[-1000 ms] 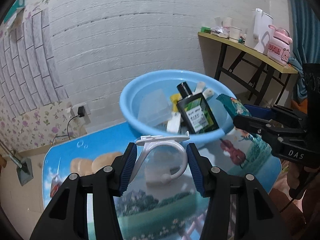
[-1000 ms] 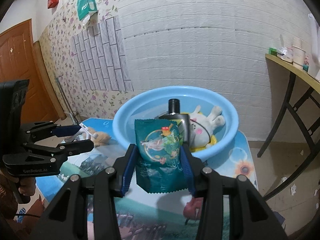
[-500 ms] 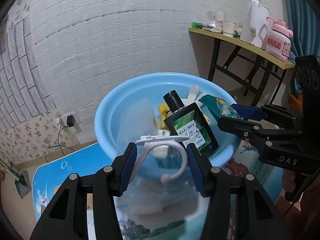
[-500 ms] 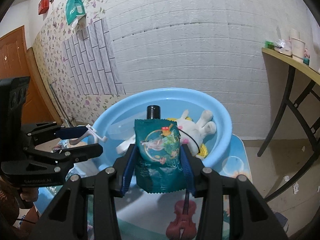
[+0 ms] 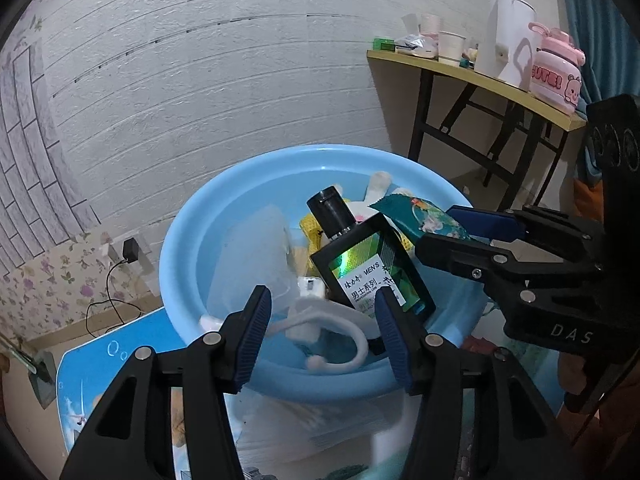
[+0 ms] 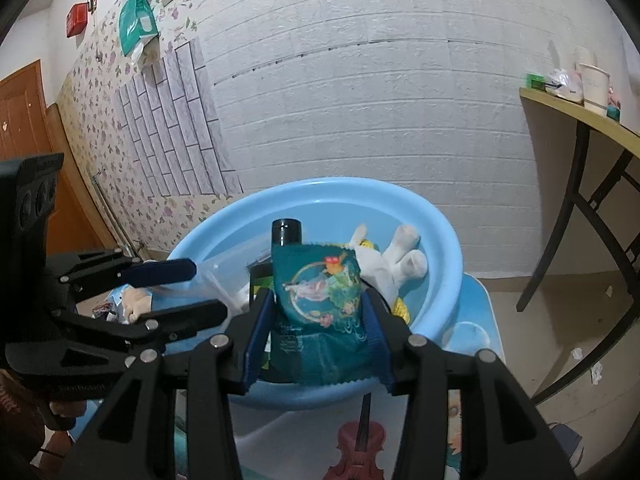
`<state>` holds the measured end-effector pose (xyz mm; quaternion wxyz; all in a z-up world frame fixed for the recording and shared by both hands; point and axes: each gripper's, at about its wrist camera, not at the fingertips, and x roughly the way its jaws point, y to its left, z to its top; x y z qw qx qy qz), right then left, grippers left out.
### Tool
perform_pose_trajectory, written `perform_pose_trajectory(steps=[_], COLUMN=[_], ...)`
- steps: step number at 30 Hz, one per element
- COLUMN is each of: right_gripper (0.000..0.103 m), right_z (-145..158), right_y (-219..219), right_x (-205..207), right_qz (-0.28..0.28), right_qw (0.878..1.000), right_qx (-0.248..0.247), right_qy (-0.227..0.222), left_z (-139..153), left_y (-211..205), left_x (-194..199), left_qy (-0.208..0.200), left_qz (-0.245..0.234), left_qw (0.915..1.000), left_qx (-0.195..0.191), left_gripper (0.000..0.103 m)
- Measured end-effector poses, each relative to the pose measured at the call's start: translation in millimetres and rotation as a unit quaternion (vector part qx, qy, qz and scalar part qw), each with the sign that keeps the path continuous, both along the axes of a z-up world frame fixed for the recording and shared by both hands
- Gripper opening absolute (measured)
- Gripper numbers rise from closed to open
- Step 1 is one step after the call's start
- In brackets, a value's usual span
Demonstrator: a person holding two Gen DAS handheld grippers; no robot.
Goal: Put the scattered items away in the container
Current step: 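Carry the hook and packet over the blue basin with both tools, then open both tools to drop the hook and packet into the basin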
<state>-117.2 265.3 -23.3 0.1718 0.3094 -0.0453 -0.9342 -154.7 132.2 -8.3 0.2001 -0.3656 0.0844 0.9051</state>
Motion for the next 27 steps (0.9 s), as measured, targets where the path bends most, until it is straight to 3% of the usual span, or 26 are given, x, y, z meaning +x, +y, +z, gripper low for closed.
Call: perform_pose_trajectory(steps=[10, 27], right_gripper=[0.046, 0.046], right_z=[6.5, 11.9], right_y=[-1.2, -10.1], right_x=[10.3, 51.2], right_qz=[-0.015, -0.024], right_qw=[1.000, 0.999], right_qx=[0.012, 0.027], right_qy=[-0.001, -0.011], left_z=[7.7, -5.1], left_y=[-10.7, -76.6], left_x=[17.5, 70.4], left_qy=[0.008, -0.016], left_qz=[0.008, 0.075], left_qw=[0.9999, 0.9968], left_qx=[0.003, 0.020], left_gripper=[0.054, 0.057])
